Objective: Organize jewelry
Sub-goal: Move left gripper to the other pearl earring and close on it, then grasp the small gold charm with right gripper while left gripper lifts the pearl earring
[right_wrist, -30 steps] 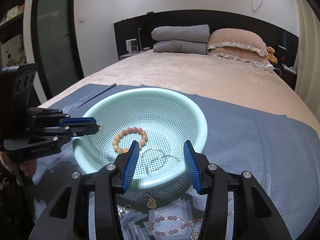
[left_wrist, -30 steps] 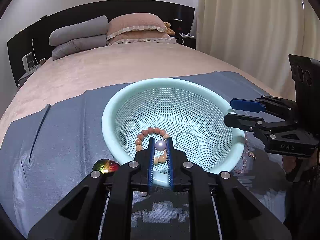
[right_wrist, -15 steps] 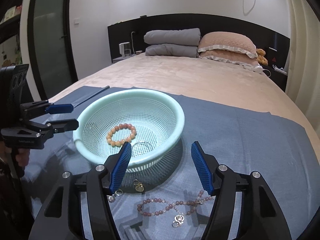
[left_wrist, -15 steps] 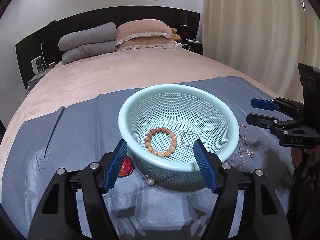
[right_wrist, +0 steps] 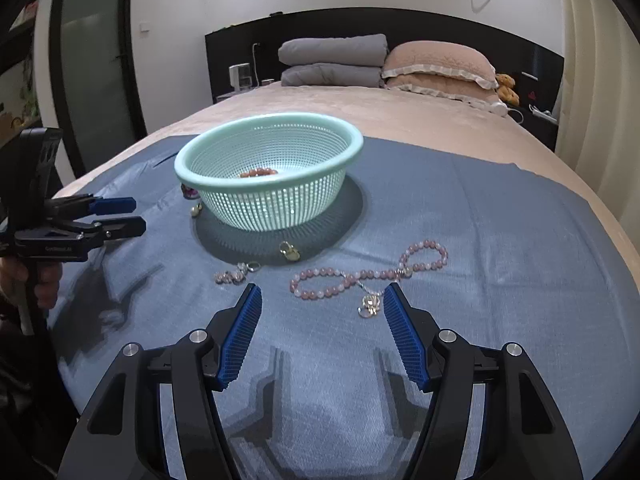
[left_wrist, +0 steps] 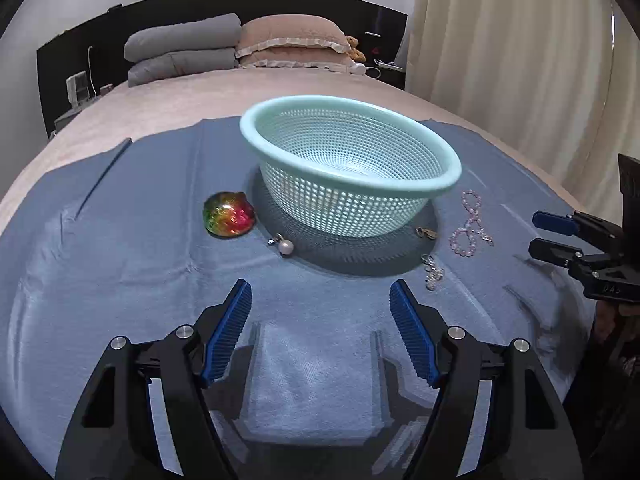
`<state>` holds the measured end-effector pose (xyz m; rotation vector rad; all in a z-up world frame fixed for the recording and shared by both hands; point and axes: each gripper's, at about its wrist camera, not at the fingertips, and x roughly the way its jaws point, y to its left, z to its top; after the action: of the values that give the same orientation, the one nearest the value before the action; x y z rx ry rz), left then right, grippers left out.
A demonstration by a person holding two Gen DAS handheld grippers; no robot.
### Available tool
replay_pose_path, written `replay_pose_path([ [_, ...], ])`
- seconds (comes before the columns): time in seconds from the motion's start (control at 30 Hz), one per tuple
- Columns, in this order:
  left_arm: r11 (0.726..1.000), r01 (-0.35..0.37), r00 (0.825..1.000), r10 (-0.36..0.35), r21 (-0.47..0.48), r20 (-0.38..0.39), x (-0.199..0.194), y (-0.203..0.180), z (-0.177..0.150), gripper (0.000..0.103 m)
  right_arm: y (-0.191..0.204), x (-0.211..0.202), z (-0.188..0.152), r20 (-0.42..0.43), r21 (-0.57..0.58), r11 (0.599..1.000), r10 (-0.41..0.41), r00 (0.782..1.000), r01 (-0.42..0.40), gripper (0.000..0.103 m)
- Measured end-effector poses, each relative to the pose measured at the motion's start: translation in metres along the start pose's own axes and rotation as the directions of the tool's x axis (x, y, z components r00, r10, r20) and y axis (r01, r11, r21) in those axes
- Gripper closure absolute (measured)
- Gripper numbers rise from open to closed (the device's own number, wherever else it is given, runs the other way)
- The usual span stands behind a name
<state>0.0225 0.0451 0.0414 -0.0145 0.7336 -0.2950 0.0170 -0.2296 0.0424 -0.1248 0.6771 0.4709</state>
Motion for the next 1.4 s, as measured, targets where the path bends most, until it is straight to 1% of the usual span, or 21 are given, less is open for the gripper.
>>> replay_pose_path([
  [0.1, 1.0, 0.021, 1.0, -0.02, 0.022, -0.016, 0.006, -0.009, -0.006, 0.031, -0.012, 0.005, -0.003, -0.017, 0.036, 0.999, -0.02, 1.0, 0.02, 0.043],
  [0.2, 0.998, -0.022, 0.999, 0.024, 0.067, -0.032, 0.012, -0.017, -0.011, 0.031, -0.02, 0.011, -0.002, -0.026, 0.066, 0.998, -0.013, 1.0, 0.015, 0.043],
  [0.27, 0.999, -0.021, 0.998, 0.024, 0.046, -0.057, 0.017, -0.014, -0.013, 0.025, -0.023, 0.017, -0.005, -0.043, 0.072, 0.997, -0.021, 0.999, 0.024, 0.043],
  [0.33, 0.998, -0.039, 0.998, 0.041, 0.044, -0.057, 0.02, -0.011, -0.012, 0.025, -0.025, 0.026, -0.007, -0.067, 0.072, 0.997, -0.027, 0.997, 0.032, 0.043],
  [0.4, 0.999, -0.035, 0.997, 0.037, 0.036, -0.062, 0.026, -0.006, -0.009, 0.025, -0.024, 0.033, -0.007, -0.083, 0.066, 0.997, -0.031, 0.996, 0.036, 0.043],
  [0.5, 0.999, -0.035, 0.995, 0.037, 0.018, -0.091, 0.043, 0.004, -0.003, 0.025, -0.025, 0.045, -0.007, -0.106, 0.07, 0.996, -0.04, 0.994, 0.047, 0.043],
  [0.57, 0.999, -0.045, 0.995, 0.047, 0.022, -0.091, 0.052, 0.007, 0.0, 0.024, -0.025, 0.05, -0.008, -0.117, 0.072, 0.995, -0.053, 0.992, 0.062, 0.044],
  [0.63, 0.998, -0.048, 0.995, 0.05, 0.029, -0.086, 0.057, 0.008, 0.004, 0.022, -0.025, 0.052, -0.009, -0.113, 0.077, 0.995, -0.059, 0.992, 0.068, 0.043],
  [0.77, 0.997, -0.056, 0.993, 0.061, 0.06, -0.097, 0.069, 0.006, 0.008, 0.011, -0.021, 0.058, -0.01, -0.116, 0.066, 0.993, -0.092, 0.989, 0.1, 0.044],
  [0.8, 0.997, -0.051, 0.993, 0.058, 0.065, -0.104, 0.073, 0.005, 0.01, 0.008, -0.02, 0.059, -0.01, -0.118, 0.059, 0.993, -0.095, 0.989, 0.102, 0.046],
  [0.83, 0.997, -0.045, 0.992, 0.052, 0.067, -0.112, 0.077, 0.006, 0.012, 0.006, -0.019, 0.059, -0.01, -0.118, 0.057, 0.994, -0.088, 0.989, 0.095, 0.051],
  [0.97, 0.997, -0.04, 0.991, 0.048, 0.062, -0.123, 0.084, 0.007, 0.017, 0.006, -0.022, 0.06, -0.01, -0.123, 0.082, 0.994, -0.065, 0.99, 0.075, 0.066],
  [1.03, 0.998, -0.034, 0.992, 0.04, 0.055, -0.123, 0.084, 0.009, 0.017, 0.006, -0.025, 0.061, -0.009, -0.125, 0.098, 0.992, -0.064, 0.99, 0.077, 0.076],
  [1.07, 0.998, -0.036, 0.992, 0.042, 0.052, -0.122, 0.084, 0.01, 0.017, 0.007, -0.025, 0.061, -0.009, -0.126, 0.099, 0.992, -0.064, 0.99, 0.077, 0.077],
  [1.13, 0.998, -0.053, 0.992, 0.057, 0.04, -0.113, 0.082, 0.012, 0.018, 0.016, -0.023, 0.061, -0.009, -0.127, 0.092, 0.993, -0.067, 0.99, 0.079, 0.082],
  [1.17, 0.998, -0.057, 0.992, 0.06, 0.028, -0.108, 0.081, 0.015, 0.018, 0.025, -0.021, 0.061, -0.009, -0.127, 0.085, 0.993, -0.069, 0.99, 0.08, 0.084],
  [1.2, 0.998, -0.06, 0.993, 0.062, 0.017, -0.104, 0.08, 0.018, 0.019, 0.037, -0.02, 0.061, -0.008, -0.126, 0.078, 0.994, -0.07, 0.99, 0.08, 0.088],
  [1.23, 0.997, -0.069, 0.992, 0.07, 0.019, -0.102, 0.079, 0.019, 0.02, 0.045, -0.018, 0.06, -0.009, -0.125, 0.07, 0.994, -0.072, 0.989, 0.082, 0.09],
  [1.3, 0.998, -0.053, 0.993, 0.056, 0.027, -0.106, 0.079, 0.021, 0.021, 0.078, -0.014, 0.059, -0.01, -0.125, 0.062, 0.994, -0.078, 0.989, 0.086, 0.091],
  [1.37, 0.999, -0.032, 0.993, 0.035, 0.032, -0.111, 0.079, 0.02, 0.021, 0.091, -0.012, 0.057, -0.01, -0.122, 0.059, 0.994, -0.082, 0.989, 0.089, 0.092],
  [1.4, 0.999, -0.034, 0.993, 0.038, 0.036, -0.11, 0.079, 0.019, 0.021, 0.091, -0.012, 0.056, -0.01, -0.121, 0.056, 0.994, -0.084, 0.989, 0.091, 0.093],
])
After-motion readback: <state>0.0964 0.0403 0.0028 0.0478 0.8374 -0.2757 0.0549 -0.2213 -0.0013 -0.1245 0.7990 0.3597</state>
